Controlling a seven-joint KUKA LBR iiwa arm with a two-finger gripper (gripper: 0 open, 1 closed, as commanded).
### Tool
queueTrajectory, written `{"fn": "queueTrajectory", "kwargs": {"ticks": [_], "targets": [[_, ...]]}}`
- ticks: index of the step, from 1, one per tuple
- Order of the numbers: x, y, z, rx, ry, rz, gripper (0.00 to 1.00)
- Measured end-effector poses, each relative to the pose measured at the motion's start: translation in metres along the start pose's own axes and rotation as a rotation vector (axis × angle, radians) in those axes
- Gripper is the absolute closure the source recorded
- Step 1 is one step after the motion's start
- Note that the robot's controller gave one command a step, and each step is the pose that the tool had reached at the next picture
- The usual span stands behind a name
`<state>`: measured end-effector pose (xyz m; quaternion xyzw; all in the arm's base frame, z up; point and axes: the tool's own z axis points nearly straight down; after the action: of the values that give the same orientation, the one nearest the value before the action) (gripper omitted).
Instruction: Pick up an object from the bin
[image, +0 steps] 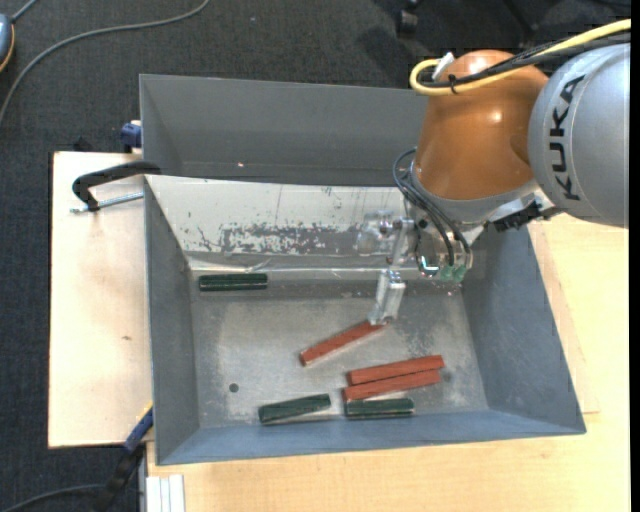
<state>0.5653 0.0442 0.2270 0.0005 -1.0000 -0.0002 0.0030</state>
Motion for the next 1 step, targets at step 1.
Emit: {"fn": "queueTrajectory", "kwargs": {"ticks": [1], "targets": [[0.0065, 0.0053, 0.1342, 0.0, 0.001, -0.165, 0.0]]}}
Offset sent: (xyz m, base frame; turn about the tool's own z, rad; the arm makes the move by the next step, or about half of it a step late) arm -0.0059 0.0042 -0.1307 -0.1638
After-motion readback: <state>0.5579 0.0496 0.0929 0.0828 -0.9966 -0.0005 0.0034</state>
